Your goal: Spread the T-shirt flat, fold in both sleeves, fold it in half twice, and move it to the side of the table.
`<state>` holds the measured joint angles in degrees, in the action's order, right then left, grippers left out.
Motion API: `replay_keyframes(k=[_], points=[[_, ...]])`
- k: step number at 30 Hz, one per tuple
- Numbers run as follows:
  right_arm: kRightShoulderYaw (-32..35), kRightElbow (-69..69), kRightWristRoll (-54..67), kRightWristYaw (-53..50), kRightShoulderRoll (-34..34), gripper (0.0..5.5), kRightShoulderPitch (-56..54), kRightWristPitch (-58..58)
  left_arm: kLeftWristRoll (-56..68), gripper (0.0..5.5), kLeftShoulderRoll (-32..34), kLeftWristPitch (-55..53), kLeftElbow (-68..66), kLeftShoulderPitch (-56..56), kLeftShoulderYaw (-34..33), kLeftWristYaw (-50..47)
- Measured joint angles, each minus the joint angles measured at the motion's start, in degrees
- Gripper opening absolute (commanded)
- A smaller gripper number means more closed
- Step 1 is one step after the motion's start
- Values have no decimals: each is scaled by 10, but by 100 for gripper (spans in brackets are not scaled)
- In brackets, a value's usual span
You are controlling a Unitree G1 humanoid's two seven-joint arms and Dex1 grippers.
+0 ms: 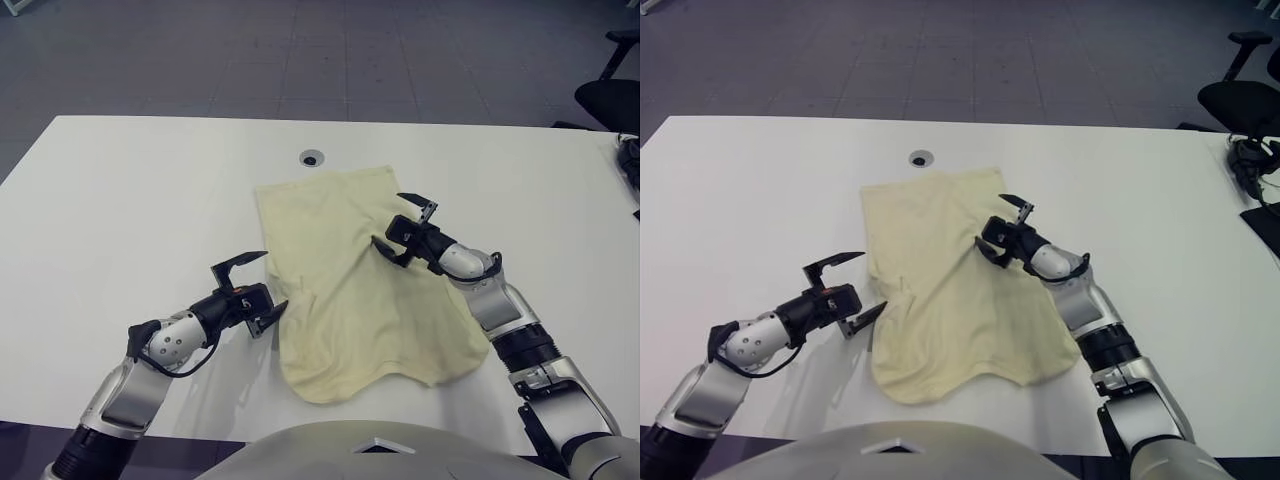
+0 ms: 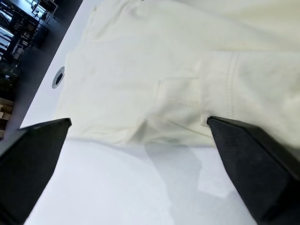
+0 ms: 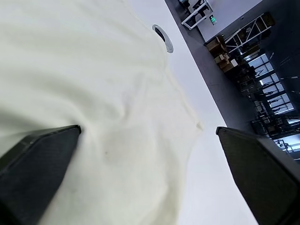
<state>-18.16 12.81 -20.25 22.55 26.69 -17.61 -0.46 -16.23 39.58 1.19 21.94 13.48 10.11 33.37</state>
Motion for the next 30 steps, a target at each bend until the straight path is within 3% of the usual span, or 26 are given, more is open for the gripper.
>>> replay_keyframes(k=[7,19,24,30], points=[[-1,16,-25,-15,5,537,-14,9,-19,540,46,25,-14,9,-38,1],[8,34,-35,-30,16,537,-22,49,6,540,46,46,-19,24,-52,20],[8,32,-34,-30,18,537,-21,50,75,540,-48,-9,-12,-58,-78,-32],[7,31,-35,-32,17,537,-20,50,120,540,-105,-52,10,-101,-40,-25]])
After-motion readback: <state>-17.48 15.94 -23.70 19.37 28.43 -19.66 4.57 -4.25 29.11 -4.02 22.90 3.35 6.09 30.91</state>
